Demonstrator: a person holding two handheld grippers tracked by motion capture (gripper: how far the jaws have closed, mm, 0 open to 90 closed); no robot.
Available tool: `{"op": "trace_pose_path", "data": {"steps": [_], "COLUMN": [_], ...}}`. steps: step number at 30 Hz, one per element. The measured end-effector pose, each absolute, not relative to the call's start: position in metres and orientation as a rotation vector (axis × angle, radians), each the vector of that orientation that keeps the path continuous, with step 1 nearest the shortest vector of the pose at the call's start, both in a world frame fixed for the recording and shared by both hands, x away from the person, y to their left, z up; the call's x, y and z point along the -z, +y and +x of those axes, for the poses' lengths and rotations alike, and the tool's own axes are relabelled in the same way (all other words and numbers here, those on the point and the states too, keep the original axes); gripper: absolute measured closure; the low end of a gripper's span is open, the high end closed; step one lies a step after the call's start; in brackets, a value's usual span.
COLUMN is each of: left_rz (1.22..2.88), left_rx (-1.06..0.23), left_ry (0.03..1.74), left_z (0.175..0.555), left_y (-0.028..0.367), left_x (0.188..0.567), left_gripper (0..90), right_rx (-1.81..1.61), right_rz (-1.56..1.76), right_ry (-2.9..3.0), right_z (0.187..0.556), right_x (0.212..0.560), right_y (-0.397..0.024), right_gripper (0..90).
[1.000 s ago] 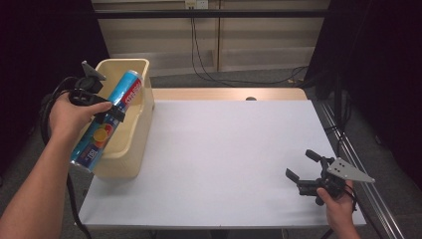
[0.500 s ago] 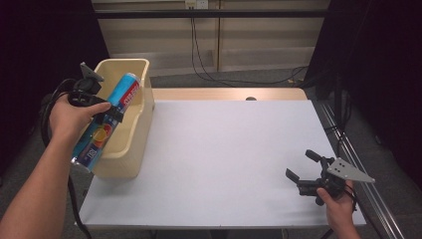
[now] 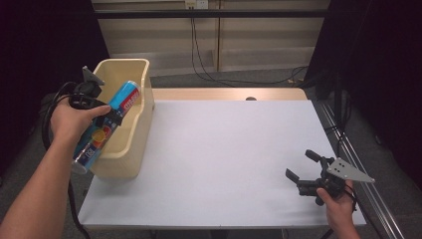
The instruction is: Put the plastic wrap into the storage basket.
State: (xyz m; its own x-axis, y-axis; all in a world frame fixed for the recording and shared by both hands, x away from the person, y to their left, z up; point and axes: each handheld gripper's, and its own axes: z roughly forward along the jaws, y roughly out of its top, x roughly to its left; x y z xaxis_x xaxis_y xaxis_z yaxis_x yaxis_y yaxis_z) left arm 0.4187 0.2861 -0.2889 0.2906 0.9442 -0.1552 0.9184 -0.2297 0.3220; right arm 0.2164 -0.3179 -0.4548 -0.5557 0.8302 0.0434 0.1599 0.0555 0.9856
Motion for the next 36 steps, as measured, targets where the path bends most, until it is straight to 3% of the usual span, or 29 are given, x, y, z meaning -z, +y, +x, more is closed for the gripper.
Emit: {"op": "trace_pose_path", "data": {"steps": [19, 21, 23, 25, 36], "left_rz": [2.255, 2.213, 2.140, 2.165, 2.162], "left_rx": [-0.146, -0.174, -0.167, -0.226, -0.168], "left_ry": [1.683, 1.649, 1.610, 1.618, 1.550], "left_z": [0.419, 0.418, 0.415, 0.413, 0.413], "left_y": [0.281, 0.283, 0.286, 0.285, 0.270], "left_x": [0.290, 0.281, 0.262, 0.251, 0.245], "left_gripper": [30.9, 39.1, 39.5, 37.5, 31.6], "right_rx": [-1.543, -1.543, -1.544, -1.544, -1.541], "right_rz": [0.990, 0.992, 0.992, 0.989, 0.982], "right_ry": [1.778, 1.777, 1.776, 1.776, 1.776], "right_z": [0.216, 0.216, 0.216, 0.216, 0.216], "right_x": [0.455, 0.455, 0.455, 0.454, 0.454], "right_y": [-0.318, -0.318, -0.318, -0.317, -0.318], "right_gripper": [0.5, 0.5, 0.5, 0.5, 0.5]}}
